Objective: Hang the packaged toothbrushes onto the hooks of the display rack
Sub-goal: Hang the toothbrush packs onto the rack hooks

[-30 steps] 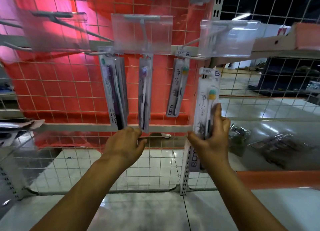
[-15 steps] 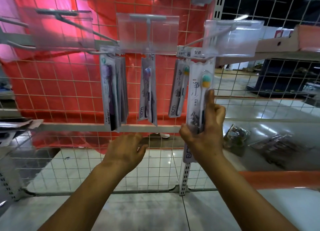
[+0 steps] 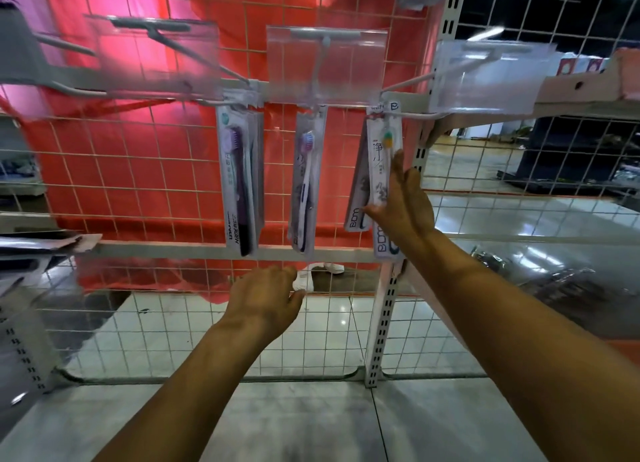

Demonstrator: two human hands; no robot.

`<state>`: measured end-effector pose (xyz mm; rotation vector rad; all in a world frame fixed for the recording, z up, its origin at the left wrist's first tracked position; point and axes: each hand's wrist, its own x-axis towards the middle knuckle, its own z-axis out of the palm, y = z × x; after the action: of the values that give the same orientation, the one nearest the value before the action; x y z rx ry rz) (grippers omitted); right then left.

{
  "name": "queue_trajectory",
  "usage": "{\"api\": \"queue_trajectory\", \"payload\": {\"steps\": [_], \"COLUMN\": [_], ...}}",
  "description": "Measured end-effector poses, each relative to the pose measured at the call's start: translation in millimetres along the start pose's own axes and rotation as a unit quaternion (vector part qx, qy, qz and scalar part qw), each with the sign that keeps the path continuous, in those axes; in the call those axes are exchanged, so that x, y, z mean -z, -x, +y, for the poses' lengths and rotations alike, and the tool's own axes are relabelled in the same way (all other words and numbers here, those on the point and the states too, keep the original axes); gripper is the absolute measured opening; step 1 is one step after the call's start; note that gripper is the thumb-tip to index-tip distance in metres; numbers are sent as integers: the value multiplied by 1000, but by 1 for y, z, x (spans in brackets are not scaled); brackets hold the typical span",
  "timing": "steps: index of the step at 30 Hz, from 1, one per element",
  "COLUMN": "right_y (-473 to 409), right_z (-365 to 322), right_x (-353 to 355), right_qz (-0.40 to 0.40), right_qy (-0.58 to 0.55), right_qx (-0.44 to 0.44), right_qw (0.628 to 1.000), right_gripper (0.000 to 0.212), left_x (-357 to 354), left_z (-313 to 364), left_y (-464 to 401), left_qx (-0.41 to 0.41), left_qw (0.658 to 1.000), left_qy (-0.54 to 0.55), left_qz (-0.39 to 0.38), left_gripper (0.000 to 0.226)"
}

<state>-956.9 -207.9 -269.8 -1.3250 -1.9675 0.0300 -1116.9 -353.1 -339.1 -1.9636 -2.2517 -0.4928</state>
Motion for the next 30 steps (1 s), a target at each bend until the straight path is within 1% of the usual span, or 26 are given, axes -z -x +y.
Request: {"api": "queue_trajectory", "payload": {"steps": [2, 5, 7, 9, 10, 13, 14, 16, 18, 21, 24, 27, 30], "right_y": [8, 29, 52, 77, 87, 107, 113, 129, 142, 147, 142, 140, 135], "right_z": [-2, -10, -16, -22, -26, -38, -41, -44, -48, -60, -78, -99, -125], "right_x": [8, 10, 6, 4, 2, -4, -5, -5, 2, 21, 55, 101, 153], "right_qz": [-17, -30, -22, -16, -31, -123, -147, -176, -211, -286, -341, -365, -385], "right_qy": [29, 51, 49, 62, 86, 145, 145, 121, 91, 92, 91, 98, 93], "right_qx": [-20, -40, -15, 26, 43, 59, 64, 85, 87, 75, 68, 86, 96], "right_qw": [999, 997, 998, 998, 995, 980, 976, 973, 969, 951, 933, 922, 913], "right_gripper": [106, 106, 101, 90, 85, 69, 63, 53, 54, 56, 53, 42, 38], "left_x": [0, 3, 3, 3, 3, 3, 3, 7, 17, 42, 79, 126, 178], "left_z": [3, 6, 7, 9, 9, 11, 11, 12, 16, 28, 43, 59, 72], "left_y": [2, 5, 8, 13, 17, 30, 33, 40, 47, 51, 56, 70, 83], "left_qx": [-9, -15, -20, -26, -28, -22, -14, 7, 25, 42, 49, 33, 33], "left_qw": [1000, 1000, 999, 999, 998, 997, 997, 999, 998, 994, 989, 987, 982], "left_qy": [-3, 10, 25, 41, 46, 47, 46, 44, 39, 23, 8, -3, -19], "left_qz": [-1, 1, 9, 24, 37, 62, 55, 15, -38, -98, -141, -160, -183], "left_gripper": [33, 33, 32, 30, 28, 30, 32, 37, 40, 41, 42, 39, 37]}}
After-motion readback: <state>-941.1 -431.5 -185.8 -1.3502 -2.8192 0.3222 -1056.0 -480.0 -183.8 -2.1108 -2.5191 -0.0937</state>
